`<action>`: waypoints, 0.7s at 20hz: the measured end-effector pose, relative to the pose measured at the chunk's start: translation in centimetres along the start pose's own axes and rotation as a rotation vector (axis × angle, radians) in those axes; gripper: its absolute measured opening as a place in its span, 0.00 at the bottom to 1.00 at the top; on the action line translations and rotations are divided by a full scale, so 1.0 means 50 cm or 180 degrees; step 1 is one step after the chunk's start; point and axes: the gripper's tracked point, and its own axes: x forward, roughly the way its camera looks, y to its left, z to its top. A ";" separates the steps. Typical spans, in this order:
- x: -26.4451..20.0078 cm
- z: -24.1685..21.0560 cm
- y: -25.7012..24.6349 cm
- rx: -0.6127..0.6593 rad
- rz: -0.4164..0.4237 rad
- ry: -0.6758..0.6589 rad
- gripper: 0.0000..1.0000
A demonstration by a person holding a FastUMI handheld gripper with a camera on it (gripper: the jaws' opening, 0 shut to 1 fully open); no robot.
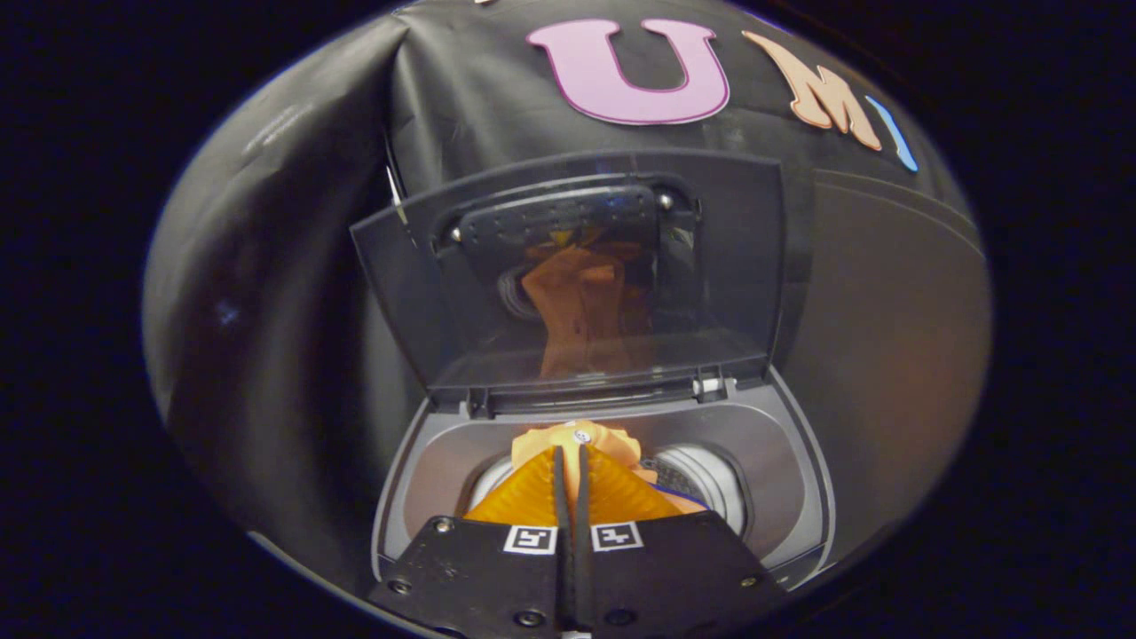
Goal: Put the clothes into the washing machine and then close the washing machine lid.
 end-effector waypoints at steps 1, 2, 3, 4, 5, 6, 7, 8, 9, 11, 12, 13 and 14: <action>0.009 -0.016 -0.002 0.0007 -0.0008 0.0057 0.00; 0.023 -0.028 -0.009 0.0018 -0.0017 0.0081 0.00; 0.039 -0.040 -0.013 0.0029 -0.0032 0.0112 0.00; 0.051 -0.055 -0.015 0.0031 -0.0046 0.0164 0.00; 0.062 -0.064 -0.017 0.0013 -0.0075 0.0192 0.00; 0.071 -0.073 -0.020 -0.0044 -0.0105 0.0242 0.00; 0.079 -0.080 -0.024 -0.0074 -0.0139 0.0284 0.00; 0.090 -0.090 -0.026 -0.0086 -0.0171 0.0340 0.01; 0.091 -0.100 -0.027 -0.0080 -0.0202 0.0406 0.01; 0.100 -0.110 -0.036 -0.0053 -0.0277 0.0489 0.01; 0.109 -0.112 -0.047 -0.0019 -0.0358 0.0484 0.01; 0.110 -0.113 -0.055 0.0052 -0.0424 0.0511 0.03; 0.112 -0.109 -0.062 0.0116 -0.0453 0.0479 0.04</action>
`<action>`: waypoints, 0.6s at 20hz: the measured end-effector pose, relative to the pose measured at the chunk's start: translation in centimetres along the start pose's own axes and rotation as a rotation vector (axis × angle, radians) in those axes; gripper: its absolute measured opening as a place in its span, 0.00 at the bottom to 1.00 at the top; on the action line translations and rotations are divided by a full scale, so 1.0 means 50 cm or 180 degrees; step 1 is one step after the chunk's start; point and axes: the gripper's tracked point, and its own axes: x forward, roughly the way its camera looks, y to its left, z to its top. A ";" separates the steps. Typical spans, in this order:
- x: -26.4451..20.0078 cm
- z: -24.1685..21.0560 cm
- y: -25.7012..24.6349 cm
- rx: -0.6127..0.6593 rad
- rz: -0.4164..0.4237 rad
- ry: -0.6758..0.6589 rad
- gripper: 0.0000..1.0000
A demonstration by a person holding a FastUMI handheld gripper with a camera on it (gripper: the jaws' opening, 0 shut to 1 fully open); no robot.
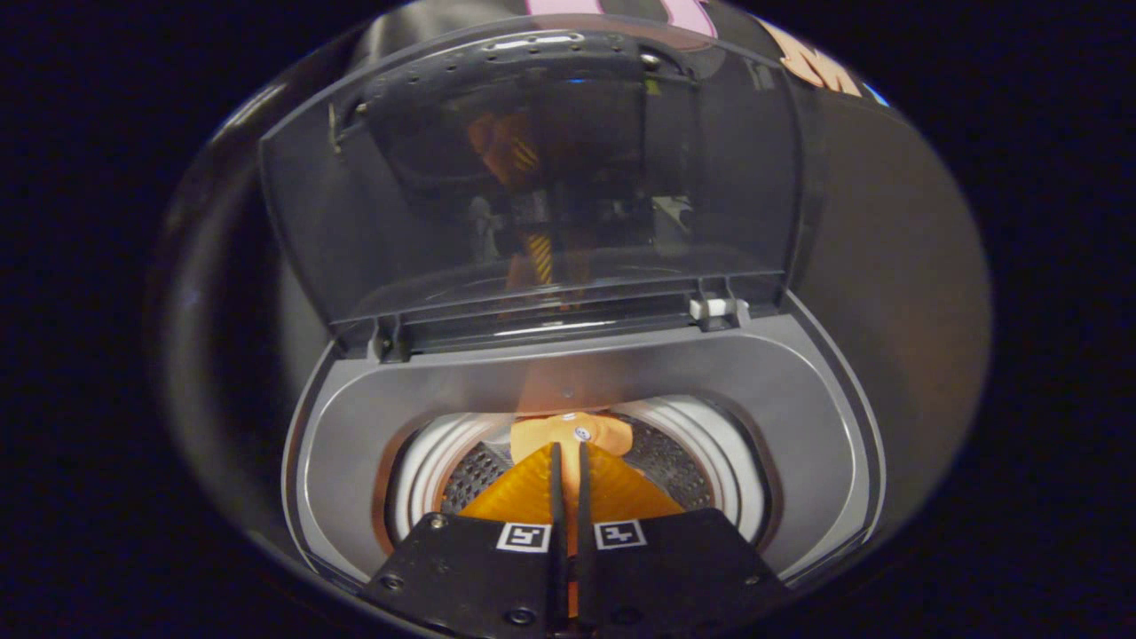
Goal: Put the clothes into the washing machine and then close the washing machine lid.
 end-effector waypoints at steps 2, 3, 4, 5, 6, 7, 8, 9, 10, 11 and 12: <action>-0.008 0.023 0.002 0.0050 0.0040 -0.0157 0.14; -0.014 0.026 0.006 0.0050 0.0075 -0.0127 0.31; -0.023 0.028 0.010 0.0046 0.0121 -0.0105 0.48; -0.028 0.033 0.019 0.0044 0.0163 -0.0111 0.65; -0.033 0.045 0.018 0.0029 0.0176 -0.0121 0.82; -0.031 0.050 0.023 0.0006 0.0202 -0.0143 0.99; -0.040 0.056 0.023 -0.0028 0.0199 -0.0167 0.98; -0.048 0.066 0.026 -0.0063 0.0203 -0.0196 0.98; -0.058 0.075 0.032 -0.0084 0.0221 -0.0229 0.98; -0.066 0.086 0.036 -0.0092 0.0239 -0.0258 0.98; -0.076 0.101 0.042 -0.0074 0.0259 -0.0308 0.98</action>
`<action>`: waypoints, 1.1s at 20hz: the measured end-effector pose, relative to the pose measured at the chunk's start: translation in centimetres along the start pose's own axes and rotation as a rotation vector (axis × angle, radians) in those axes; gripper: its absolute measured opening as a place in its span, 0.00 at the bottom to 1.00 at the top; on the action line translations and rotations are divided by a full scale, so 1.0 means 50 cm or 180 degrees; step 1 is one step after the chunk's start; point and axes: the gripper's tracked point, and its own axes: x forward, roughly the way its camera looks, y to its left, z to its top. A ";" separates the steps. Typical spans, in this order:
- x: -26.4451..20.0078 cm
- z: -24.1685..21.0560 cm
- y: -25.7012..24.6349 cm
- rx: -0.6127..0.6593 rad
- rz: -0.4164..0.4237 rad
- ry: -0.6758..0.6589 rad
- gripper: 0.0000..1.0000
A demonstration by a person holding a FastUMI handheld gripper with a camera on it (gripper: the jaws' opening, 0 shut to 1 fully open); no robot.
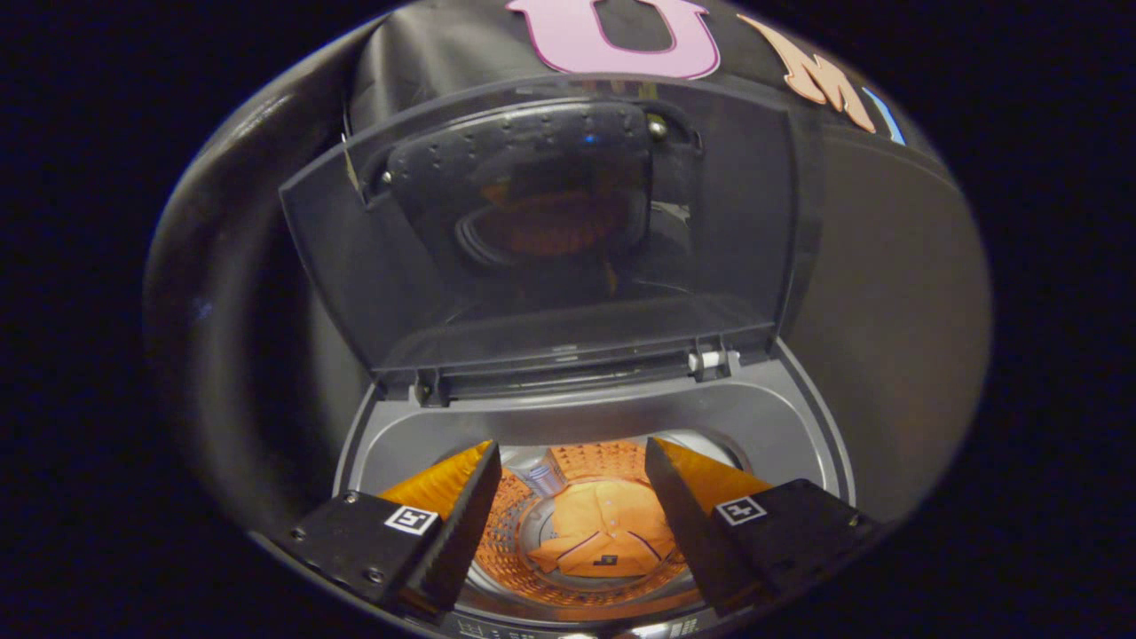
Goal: Put the clothes into the washing machine and then close the washing machine lid.
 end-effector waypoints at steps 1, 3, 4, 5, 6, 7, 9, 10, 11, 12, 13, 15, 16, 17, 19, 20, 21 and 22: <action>-0.009 0.018 0.007 0.0030 0.0022 -0.0052 0.98; -0.031 0.066 0.018 0.0101 0.0052 -0.0210 0.98; -0.044 0.093 0.022 0.0113 0.0056 -0.0307 0.98; -0.059 0.121 0.023 0.0110 0.0047 -0.0409 0.98; -0.075 0.153 0.024 0.0088 0.0040 -0.0512 0.98; -0.093 0.188 0.029 0.0060 0.0050 -0.0657 0.97; -0.130 0.263 0.039 0.0011 0.0066 -0.0932 0.98; -0.148 0.302 0.041 0.0007 0.0067 -0.1069 0.97; -0.170 0.339 0.047 0.0003 0.0072 -0.1198 0.97; -0.187 0.375 0.053 0.0004 0.0079 -0.1330 0.97; -0.203 0.407 0.056 -0.0012 0.0099 -0.1418 0.97; -0.211 0.461 0.064 -0.0075 0.0143 -0.1571 0.97; -0.218 0.487 0.067 -0.0103 0.0141 -0.1633 0.97; -0.222 0.499 0.068 -0.0130 0.0135 -0.1676 0.96; -0.207 0.519 0.071 -0.0100 0.0102 -0.1761 0.96; -0.192 0.516 0.070 -0.0085 0.0092 -0.1721 0.96; -0.175 0.505 0.068 -0.0096 0.0070 -0.1648 0.96; -0.163 0.507 0.064 -0.0124 0.0012 -0.1622 0.96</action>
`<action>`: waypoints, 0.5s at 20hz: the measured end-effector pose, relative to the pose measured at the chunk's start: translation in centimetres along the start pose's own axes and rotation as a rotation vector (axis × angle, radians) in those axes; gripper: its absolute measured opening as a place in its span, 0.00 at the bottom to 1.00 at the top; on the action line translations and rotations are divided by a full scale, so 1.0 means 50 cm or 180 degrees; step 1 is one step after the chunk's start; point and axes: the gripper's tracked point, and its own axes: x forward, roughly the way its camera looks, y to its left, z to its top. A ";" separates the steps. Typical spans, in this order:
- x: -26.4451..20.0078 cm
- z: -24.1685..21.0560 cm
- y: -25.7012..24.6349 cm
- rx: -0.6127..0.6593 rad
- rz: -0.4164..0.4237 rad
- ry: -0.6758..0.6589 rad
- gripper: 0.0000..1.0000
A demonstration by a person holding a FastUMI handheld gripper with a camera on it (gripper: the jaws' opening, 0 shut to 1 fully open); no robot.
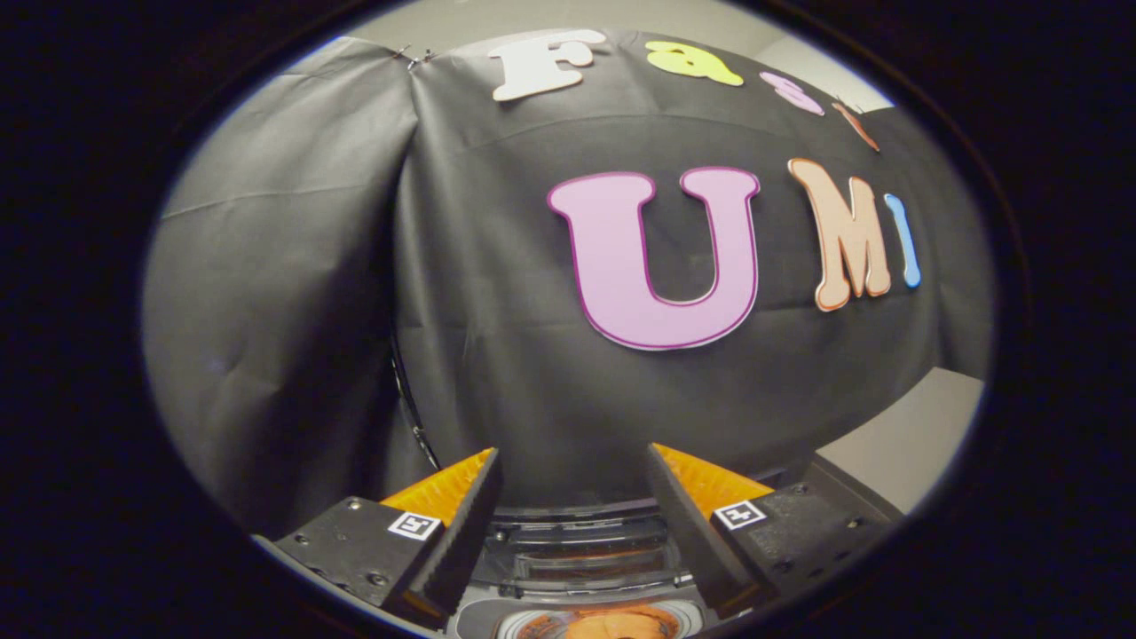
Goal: Put the clothes into the washing machine and then close the washing machine lid.
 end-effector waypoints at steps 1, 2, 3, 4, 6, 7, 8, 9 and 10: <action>0.008 -0.011 -0.008 -0.0079 -0.0042 0.0054 0.97; 0.023 -0.019 -0.017 -0.0147 -0.0082 0.0067 0.97; 0.040 -0.031 -0.021 -0.0186 -0.0070 0.0095 0.97; 0.062 -0.050 -0.021 -0.0244 -0.0058 0.0156 0.97; 0.082 -0.087 -0.028 -0.0287 -0.0105 0.0346 0.97; 0.092 -0.094 -0.025 -0.0234 -0.0103 0.0357 0.98; 0.107 -0.101 -0.026 -0.0221 -0.0141 0.0309 0.98; 0.109 -0.118 -0.034 -0.0242 -0.0154 0.0418 0.98; 0.108 -0.102 -0.032 -0.0212 -0.0175 0.0228 0.98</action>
